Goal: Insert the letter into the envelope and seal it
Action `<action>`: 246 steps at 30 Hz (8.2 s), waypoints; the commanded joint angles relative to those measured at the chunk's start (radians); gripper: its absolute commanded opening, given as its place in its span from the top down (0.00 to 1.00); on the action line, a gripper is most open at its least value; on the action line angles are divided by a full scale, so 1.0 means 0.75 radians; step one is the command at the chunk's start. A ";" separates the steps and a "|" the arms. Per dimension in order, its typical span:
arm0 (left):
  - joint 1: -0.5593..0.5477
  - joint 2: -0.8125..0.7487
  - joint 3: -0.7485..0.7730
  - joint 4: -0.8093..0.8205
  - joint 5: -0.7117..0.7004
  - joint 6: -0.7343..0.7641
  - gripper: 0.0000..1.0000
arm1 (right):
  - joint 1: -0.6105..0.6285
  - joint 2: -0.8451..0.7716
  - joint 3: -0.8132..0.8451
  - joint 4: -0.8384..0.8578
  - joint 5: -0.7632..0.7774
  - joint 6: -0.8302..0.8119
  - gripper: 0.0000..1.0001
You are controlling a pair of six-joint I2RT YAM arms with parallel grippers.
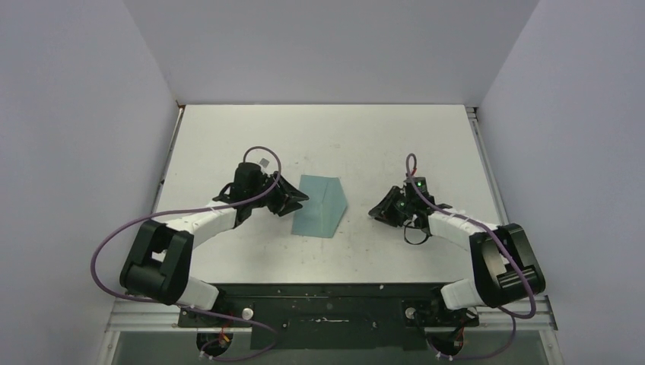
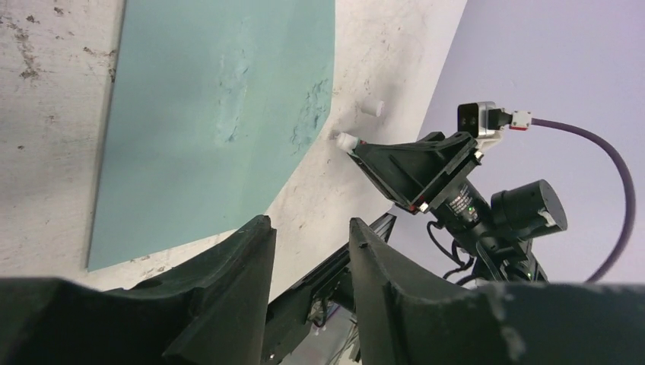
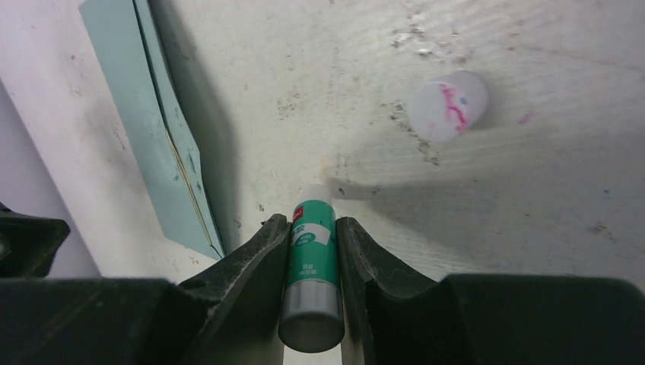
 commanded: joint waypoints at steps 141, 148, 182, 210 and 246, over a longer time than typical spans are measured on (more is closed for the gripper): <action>0.157 0.848 0.439 -0.122 0.013 0.343 1.00 | 0.718 0.946 1.186 -0.317 0.605 -0.720 0.72; 0.167 0.857 0.430 -0.116 0.027 0.326 1.00 | 0.729 0.991 1.203 -0.347 0.644 -0.739 0.76; 0.189 0.874 0.439 -0.148 0.005 0.354 1.00 | 0.754 0.862 0.803 -0.406 0.484 -0.969 0.66; 0.199 0.869 0.502 -0.237 0.013 0.385 1.00 | 0.554 0.589 0.792 -0.642 0.485 -0.851 0.83; 0.214 0.892 0.524 -0.263 0.062 0.402 1.00 | 0.670 0.809 0.965 -0.450 0.491 -0.672 0.95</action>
